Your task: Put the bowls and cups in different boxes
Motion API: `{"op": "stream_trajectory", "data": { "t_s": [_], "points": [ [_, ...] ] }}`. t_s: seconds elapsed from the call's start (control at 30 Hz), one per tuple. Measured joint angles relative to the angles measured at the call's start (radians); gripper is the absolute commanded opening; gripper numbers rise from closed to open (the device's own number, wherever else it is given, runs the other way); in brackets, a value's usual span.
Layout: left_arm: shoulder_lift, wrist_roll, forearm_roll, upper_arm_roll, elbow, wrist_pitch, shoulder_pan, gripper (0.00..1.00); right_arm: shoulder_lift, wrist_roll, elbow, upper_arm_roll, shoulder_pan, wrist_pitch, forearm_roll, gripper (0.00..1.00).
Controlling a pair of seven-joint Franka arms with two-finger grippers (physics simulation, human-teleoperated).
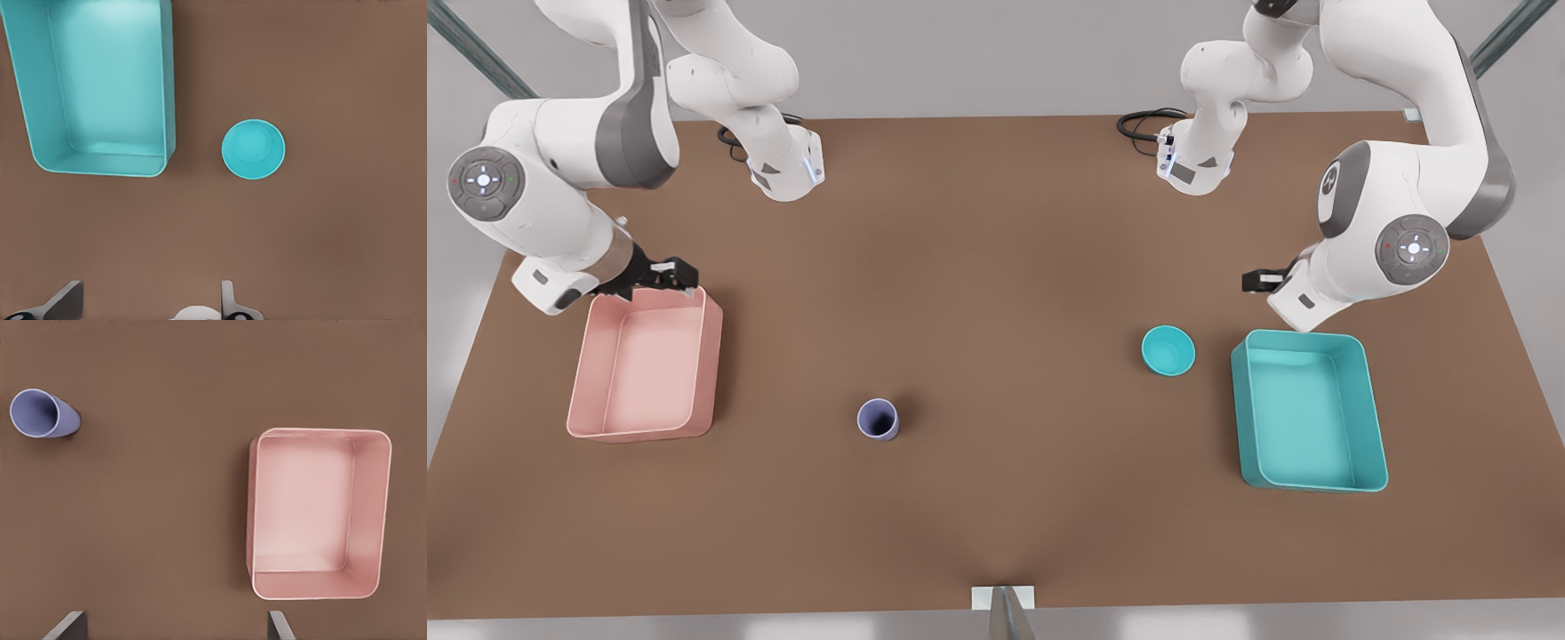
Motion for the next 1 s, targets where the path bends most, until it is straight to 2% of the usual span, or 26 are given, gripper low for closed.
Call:
{"op": "stream_trajectory", "data": {
  "t_s": [0.07,0.1,0.17,0.23,0.3,0.4,0.63,0.93,1.0],
  "points": [
    [0.000,-0.003,0.001,0.000,-0.001,0.004,0.000,1.00,0.030,0.000,0.015,-0.001,0.006,0.010,0.004,1.00],
    [0.013,-0.006,0.005,0.002,-0.022,0.014,-0.015,1.00,0.120,-0.002,0.086,0.004,-0.001,0.018,0.012,1.00],
    [0.086,-0.024,0.041,0.002,-0.085,0.065,-0.160,1.00,0.305,-0.003,0.232,0.011,0.027,0.041,0.030,1.00],
    [0.154,-0.051,0.090,0.000,-0.209,0.172,-0.283,1.00,0.431,-0.002,0.282,0.014,0.074,0.096,0.046,1.00],
    [0.182,-0.075,0.129,0.005,-0.366,0.309,-0.299,1.00,0.526,0.004,0.292,0.014,0.097,0.174,0.068,1.00],
    [0.188,-0.107,0.160,0.008,-0.491,0.490,-0.308,1.00,0.621,0.024,0.295,0.014,0.132,0.298,0.086,1.00],
    [0.222,-0.161,0.181,0.007,-0.545,0.789,-0.341,1.00,0.675,0.091,0.274,0.014,0.173,0.493,0.114,1.00],
    [0.310,-0.206,0.186,0.011,-0.556,0.878,-0.337,1.00,0.677,0.156,0.159,0.014,0.220,0.613,0.164,1.00],
    [0.318,-0.213,0.203,0.020,-0.555,0.881,-0.333,0.81,0.675,0.167,0.144,0.014,0.228,0.625,0.168,1.00]
  ]
}}
